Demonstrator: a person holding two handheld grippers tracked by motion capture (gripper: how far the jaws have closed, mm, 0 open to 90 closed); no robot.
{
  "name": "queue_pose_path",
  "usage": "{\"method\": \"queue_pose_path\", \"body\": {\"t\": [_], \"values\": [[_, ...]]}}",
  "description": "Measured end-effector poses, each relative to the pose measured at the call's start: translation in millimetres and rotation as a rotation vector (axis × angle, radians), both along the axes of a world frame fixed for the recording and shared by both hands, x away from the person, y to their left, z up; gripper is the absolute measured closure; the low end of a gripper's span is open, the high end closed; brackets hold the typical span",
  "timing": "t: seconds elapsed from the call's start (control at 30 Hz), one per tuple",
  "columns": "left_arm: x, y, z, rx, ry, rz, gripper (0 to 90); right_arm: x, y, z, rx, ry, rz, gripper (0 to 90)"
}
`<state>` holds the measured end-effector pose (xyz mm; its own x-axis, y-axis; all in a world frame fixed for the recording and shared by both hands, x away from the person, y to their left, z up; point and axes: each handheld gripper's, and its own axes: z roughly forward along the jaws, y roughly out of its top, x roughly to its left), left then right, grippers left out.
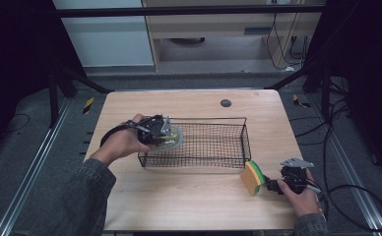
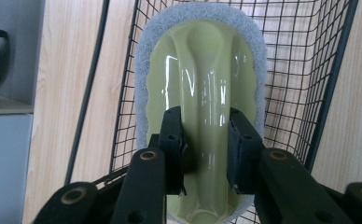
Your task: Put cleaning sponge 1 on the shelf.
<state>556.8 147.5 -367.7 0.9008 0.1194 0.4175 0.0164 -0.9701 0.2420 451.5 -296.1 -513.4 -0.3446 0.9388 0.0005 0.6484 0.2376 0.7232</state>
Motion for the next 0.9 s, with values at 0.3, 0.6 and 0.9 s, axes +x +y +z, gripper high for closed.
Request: {"method": "queue_pose_path", "body": {"t": [0.3, 0.6, 0.9], "values": [[3.0, 6.0, -9.8, -0.003, 0.021, 0.017, 70.7, 0.0, 0.0, 0.0, 0.000, 0.000, 0.000, 1.2], [6.9, 5.1, -18.1, 0.001, 0.041, 0.023, 70.7, 0.0, 0.0, 0.0, 0.000, 0.000, 0.000, 1.2], [9.0, 2.2, -27.7, 0.012, 0.064, 0.028, 70.7, 0.0, 0.0, 0.0, 0.002, 0.001, 0.002, 1.2]]}}
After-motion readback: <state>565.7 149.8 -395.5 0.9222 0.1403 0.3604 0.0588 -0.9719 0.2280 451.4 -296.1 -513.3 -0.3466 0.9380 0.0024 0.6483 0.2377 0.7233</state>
